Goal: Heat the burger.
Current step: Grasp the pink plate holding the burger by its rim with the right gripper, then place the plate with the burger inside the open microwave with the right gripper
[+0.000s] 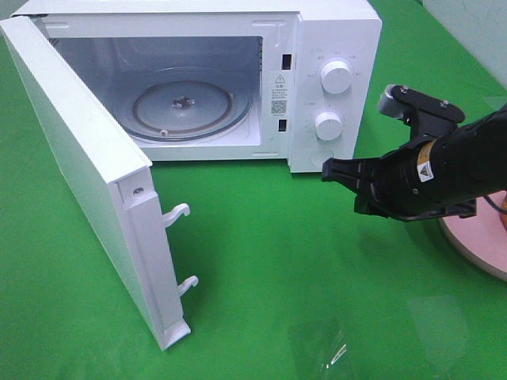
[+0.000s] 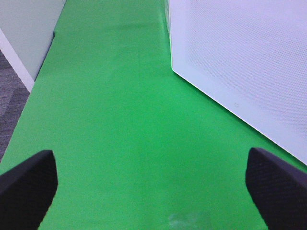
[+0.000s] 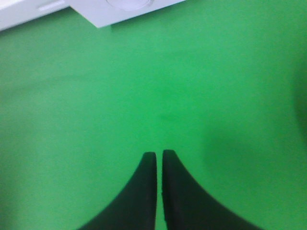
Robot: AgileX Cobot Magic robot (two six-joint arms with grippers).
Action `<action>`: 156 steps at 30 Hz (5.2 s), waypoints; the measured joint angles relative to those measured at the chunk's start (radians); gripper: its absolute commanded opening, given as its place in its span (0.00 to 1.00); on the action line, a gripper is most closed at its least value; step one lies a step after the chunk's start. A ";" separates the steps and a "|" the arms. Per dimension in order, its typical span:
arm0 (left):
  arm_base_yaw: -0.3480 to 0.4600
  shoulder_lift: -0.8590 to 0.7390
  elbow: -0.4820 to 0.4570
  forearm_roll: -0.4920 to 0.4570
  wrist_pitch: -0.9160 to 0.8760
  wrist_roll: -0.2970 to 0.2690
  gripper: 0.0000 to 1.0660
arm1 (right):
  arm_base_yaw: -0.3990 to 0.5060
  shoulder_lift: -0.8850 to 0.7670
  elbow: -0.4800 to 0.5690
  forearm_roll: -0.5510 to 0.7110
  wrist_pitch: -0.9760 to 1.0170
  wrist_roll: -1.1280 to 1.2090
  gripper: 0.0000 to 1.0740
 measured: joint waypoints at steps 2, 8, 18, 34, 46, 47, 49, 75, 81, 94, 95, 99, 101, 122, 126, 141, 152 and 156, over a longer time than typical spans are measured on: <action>0.000 0.000 0.000 0.000 0.000 0.000 0.94 | 0.000 -0.027 -0.006 0.000 0.072 -0.089 0.07; 0.000 0.000 0.000 0.000 0.000 0.000 0.94 | 0.000 -0.098 -0.047 0.036 0.307 -0.341 0.08; 0.000 0.000 0.000 0.000 0.000 0.000 0.94 | 0.000 -0.185 -0.148 0.107 0.574 -0.568 0.08; 0.000 0.000 0.000 0.000 0.000 0.000 0.94 | -0.002 -0.203 -0.310 0.155 0.750 -0.791 0.28; 0.000 0.000 0.000 0.000 0.000 0.000 0.94 | -0.039 -0.203 -0.310 0.107 0.716 -0.828 0.90; 0.000 0.000 0.000 0.000 0.000 0.000 0.94 | -0.039 -0.203 -0.310 0.100 0.715 -0.829 0.90; 0.000 0.000 0.000 0.000 0.000 0.000 0.94 | -0.039 -0.203 -0.310 0.099 0.713 -0.829 0.89; 0.000 0.000 0.000 0.000 0.000 0.000 0.94 | -0.284 -0.085 -0.302 0.142 0.625 -0.829 0.82; 0.000 0.000 0.000 0.000 0.000 0.000 0.94 | -0.295 -0.018 -0.302 0.159 0.611 -0.829 0.81; 0.000 0.000 0.000 0.000 0.000 0.000 0.94 | -0.299 0.134 -0.302 0.172 0.591 -0.829 0.78; 0.000 0.000 0.000 0.000 0.000 0.000 0.94 | -0.308 0.155 -0.302 0.177 0.577 -0.829 0.78; 0.000 0.000 0.000 0.000 0.000 0.000 0.94 | -0.331 0.192 -0.302 0.177 0.565 -0.829 0.77; 0.000 0.000 0.000 0.000 0.000 0.000 0.94 | -0.337 0.204 -0.302 0.178 0.563 -0.829 0.77; 0.000 0.000 0.000 0.000 0.000 0.000 0.94 | -0.338 0.306 -0.302 0.207 0.514 -0.829 0.70; 0.000 0.000 0.000 0.000 0.000 0.000 0.94 | -0.338 0.311 -0.302 0.209 0.512 -0.829 0.69; -0.001 0.000 0.000 0.000 0.000 0.000 0.94 | -0.342 0.314 -0.302 0.203 0.505 -0.828 0.05; 0.000 0.000 0.000 0.000 0.000 0.000 0.94 | -0.342 0.312 -0.302 0.169 0.503 -0.825 0.00; 0.000 0.000 0.000 0.000 0.000 0.000 0.94 | -0.342 0.312 -0.302 0.161 0.504 -0.809 0.00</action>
